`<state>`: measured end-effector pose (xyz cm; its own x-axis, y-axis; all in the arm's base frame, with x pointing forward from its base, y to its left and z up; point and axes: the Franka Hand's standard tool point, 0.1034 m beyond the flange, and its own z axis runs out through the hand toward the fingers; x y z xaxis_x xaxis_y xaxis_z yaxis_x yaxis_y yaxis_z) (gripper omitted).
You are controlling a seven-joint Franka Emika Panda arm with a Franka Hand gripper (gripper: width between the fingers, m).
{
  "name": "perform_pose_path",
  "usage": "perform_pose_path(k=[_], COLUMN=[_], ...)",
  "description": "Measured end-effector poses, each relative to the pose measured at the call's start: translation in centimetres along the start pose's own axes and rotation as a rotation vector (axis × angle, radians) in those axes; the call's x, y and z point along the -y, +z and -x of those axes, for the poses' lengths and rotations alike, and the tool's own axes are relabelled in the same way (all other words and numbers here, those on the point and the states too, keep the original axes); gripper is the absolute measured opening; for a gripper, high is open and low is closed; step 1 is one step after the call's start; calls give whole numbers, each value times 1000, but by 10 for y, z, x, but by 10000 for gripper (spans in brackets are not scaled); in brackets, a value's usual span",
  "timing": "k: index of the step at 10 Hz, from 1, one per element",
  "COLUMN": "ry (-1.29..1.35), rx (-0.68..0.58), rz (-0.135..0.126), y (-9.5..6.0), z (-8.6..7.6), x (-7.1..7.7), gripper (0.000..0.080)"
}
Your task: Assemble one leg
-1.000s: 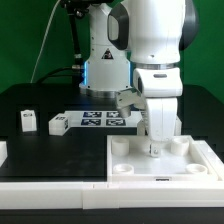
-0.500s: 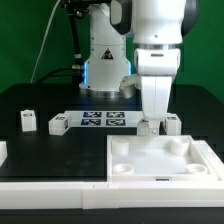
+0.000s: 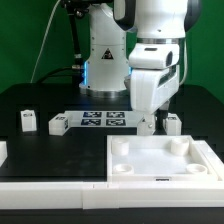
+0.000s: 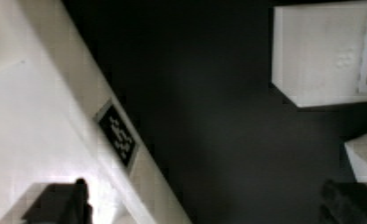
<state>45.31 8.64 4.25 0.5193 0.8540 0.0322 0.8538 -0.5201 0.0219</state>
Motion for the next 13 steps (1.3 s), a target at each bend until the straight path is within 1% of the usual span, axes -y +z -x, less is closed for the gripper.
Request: perform_pose_path(k=[1,2,4,6,7,8,9,10,11,12,13], ry=[174,352,587,907,977,975,969,969,965,957,949], rx=[0,-3,0,3,3,12,48,50,111,195,299], rz=[-10,-15,-30,-54,-65,-69,-84,-86,-112,-152,-202], y=[1,0,1,2,2,2,3,2,3,2,2], z=[3,0,-8,-18,-19,-19,-17,-18,-15,-16,-17], x=[5,12,26,39,41,41,43,42,46,45,50], gripper=[648,648,648,648,648,648,648,648,648,648,648])
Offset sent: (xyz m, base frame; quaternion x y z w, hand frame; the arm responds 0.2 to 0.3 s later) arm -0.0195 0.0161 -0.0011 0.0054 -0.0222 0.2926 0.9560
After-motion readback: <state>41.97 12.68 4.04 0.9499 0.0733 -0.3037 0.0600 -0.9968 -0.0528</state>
